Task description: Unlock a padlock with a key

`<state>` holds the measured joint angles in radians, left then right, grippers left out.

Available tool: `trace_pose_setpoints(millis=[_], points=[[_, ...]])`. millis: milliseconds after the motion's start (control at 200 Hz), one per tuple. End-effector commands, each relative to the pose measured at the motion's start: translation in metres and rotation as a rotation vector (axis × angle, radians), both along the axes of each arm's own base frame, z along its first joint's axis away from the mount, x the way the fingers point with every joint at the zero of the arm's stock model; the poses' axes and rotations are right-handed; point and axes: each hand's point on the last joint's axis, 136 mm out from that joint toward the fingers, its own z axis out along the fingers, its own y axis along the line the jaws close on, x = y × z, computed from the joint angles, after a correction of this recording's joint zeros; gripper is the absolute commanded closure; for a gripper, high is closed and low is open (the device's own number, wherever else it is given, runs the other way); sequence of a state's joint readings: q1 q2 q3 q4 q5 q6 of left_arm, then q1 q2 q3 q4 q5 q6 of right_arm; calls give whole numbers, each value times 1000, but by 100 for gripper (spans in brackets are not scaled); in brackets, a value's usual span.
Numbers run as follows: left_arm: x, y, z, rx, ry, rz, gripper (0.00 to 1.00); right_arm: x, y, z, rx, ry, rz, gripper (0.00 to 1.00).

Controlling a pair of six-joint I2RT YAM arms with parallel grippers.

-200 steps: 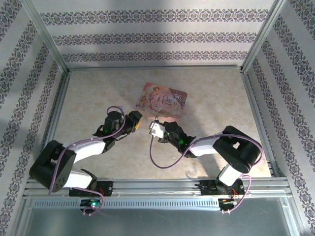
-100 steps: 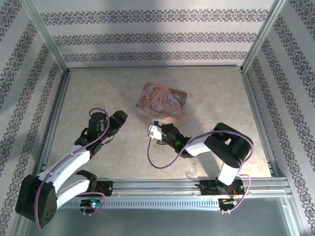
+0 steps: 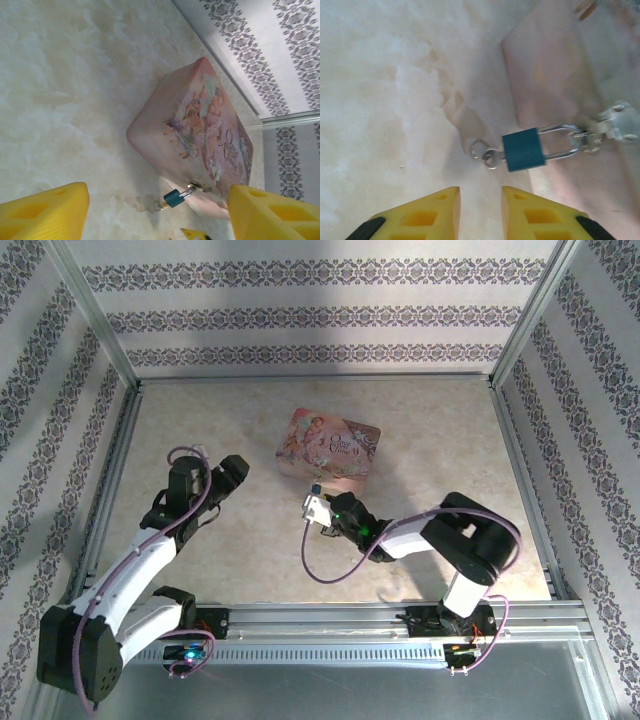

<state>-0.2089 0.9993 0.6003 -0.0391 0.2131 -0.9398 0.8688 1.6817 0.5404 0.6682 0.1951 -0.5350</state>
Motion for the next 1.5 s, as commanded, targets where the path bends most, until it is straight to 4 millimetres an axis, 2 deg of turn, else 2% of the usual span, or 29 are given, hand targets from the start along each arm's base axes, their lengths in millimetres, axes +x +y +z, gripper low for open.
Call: trace_pose_setpoints(millis=[0, 160, 240, 305, 420, 555, 630, 765, 925, 1149, 1354, 1494], points=[[16, -6, 12, 38, -26, -108, 24, -7, -3, 33, 114, 18, -40, 68], [46, -21, 13, 32, -11, -242, 22, -14, -20, 74, 336, 174, -120, 47], [63, -30, 11, 23, -3, -301, 22, -16, -34, 89, 476, 330, -185, 28], [78, -39, 7, 8, 6, -355, 22, -13, -49, 98, 596, 452, -258, 14], [102, -53, -6, -25, 38, -426, 25, -4, -82, 102, 766, 611, -425, 2], [126, -68, -23, -77, 61, -488, 28, 9, -118, 92, 959, 787, -596, 2], [136, -76, -33, -98, 80, -519, 29, 17, -129, 84, 1043, 890, -652, 2], [144, -89, -55, -96, 135, -563, 30, 29, -130, 75, 1083, 999, -667, 2], [146, -94, -76, -76, 174, -565, 32, 49, -124, 68, 1096, 1031, -672, 2], [124, -114, -72, -86, 166, -612, 33, 76, -112, 67, 1098, 1047, -618, 5], [97, -121, -73, -101, 173, -611, 33, 94, -107, 63, 1072, 1047, -592, 11], [79, -127, -76, -101, 184, -610, 33, 107, -104, 63, 1048, 1022, -570, 11]])
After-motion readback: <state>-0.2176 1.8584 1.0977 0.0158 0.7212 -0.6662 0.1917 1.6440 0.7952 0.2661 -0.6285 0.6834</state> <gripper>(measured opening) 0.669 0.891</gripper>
